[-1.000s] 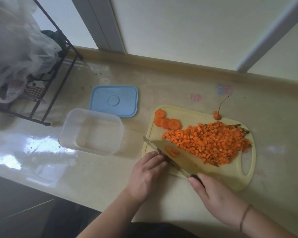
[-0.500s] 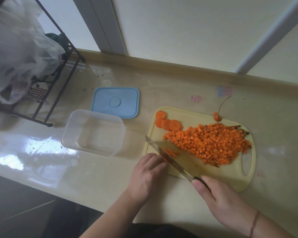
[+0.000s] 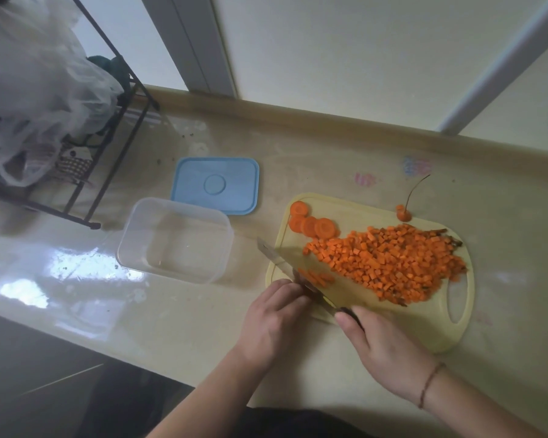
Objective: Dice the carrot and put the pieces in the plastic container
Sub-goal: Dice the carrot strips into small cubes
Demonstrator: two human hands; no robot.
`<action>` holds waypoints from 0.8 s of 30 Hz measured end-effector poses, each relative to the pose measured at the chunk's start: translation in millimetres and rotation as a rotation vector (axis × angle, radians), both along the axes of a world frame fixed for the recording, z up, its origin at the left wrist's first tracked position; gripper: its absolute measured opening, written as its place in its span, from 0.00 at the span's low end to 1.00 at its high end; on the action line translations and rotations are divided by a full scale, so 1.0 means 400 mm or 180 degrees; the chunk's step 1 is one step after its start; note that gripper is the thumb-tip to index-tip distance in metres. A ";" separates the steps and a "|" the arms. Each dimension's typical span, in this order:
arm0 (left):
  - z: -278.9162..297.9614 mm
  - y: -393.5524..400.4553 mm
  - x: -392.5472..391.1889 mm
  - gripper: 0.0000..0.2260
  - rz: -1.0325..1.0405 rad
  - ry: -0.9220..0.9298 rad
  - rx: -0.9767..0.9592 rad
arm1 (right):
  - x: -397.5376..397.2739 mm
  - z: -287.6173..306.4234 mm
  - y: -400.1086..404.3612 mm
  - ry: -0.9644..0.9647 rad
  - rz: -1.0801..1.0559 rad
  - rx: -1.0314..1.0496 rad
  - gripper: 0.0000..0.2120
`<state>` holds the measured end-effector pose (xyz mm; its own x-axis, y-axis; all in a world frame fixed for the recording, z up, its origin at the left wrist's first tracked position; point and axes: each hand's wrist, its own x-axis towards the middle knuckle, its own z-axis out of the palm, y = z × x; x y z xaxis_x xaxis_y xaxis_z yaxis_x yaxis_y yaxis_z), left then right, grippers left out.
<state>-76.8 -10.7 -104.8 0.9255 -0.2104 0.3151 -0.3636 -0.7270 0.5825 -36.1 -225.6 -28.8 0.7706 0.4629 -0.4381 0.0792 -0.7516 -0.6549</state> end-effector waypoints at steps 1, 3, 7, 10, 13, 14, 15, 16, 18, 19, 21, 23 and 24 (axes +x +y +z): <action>0.002 0.001 0.000 0.08 -0.0010 0.0005 0.0005 | 0.003 -0.001 -0.004 0.0009 -0.0027 0.0035 0.30; 0.006 0.000 0.001 0.07 0.0009 -0.0025 0.0001 | 0.001 -0.001 -0.018 0.0105 -0.0120 0.0121 0.30; 0.003 -0.006 -0.001 0.09 0.0097 -0.0030 -0.0093 | -0.009 0.005 -0.035 0.0113 -0.0249 0.0225 0.30; -0.006 0.000 -0.011 0.11 0.0174 0.0034 -0.0200 | -0.021 0.017 -0.042 0.0103 -0.0202 0.0258 0.29; -0.006 0.009 -0.017 0.14 0.0240 -0.0029 -0.0221 | -0.036 0.025 -0.050 0.0065 -0.0126 0.0171 0.30; -0.003 0.009 -0.017 0.16 0.0252 -0.0049 -0.0205 | -0.041 0.025 -0.053 0.0056 -0.0104 0.0136 0.30; 0.000 0.009 -0.015 0.17 0.0262 -0.0063 -0.0187 | -0.044 0.024 -0.054 0.0039 -0.0079 0.0114 0.29; 0.002 0.008 -0.013 0.18 0.0273 -0.0075 -0.0166 | -0.046 0.023 -0.055 0.0019 -0.0054 0.0091 0.29; 0.006 0.004 -0.009 0.19 0.0287 -0.0068 -0.0136 | -0.049 0.019 -0.061 -0.0023 -0.0017 0.0050 0.27; 0.006 0.001 -0.009 0.18 0.0297 -0.0054 -0.0128 | -0.050 0.017 -0.063 -0.0030 -0.0014 0.0048 0.27; 0.002 0.000 -0.010 0.18 0.0322 -0.0016 -0.0125 | -0.051 0.017 -0.066 -0.0044 -0.0030 0.0060 0.25; -0.001 0.001 -0.010 0.17 0.0320 0.0006 -0.0137 | -0.053 0.019 -0.068 -0.0081 -0.0023 0.0059 0.22; -0.002 0.001 -0.011 0.17 0.0315 0.0009 -0.0150 | -0.054 0.020 -0.069 -0.0092 -0.0018 0.0062 0.21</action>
<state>-81.2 -10.3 -105.8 0.9419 -0.1030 0.3198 -0.2897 -0.7309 0.6179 -57.8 -253.1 -20.9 0.7854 0.4668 -0.4065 0.0941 -0.7391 -0.6670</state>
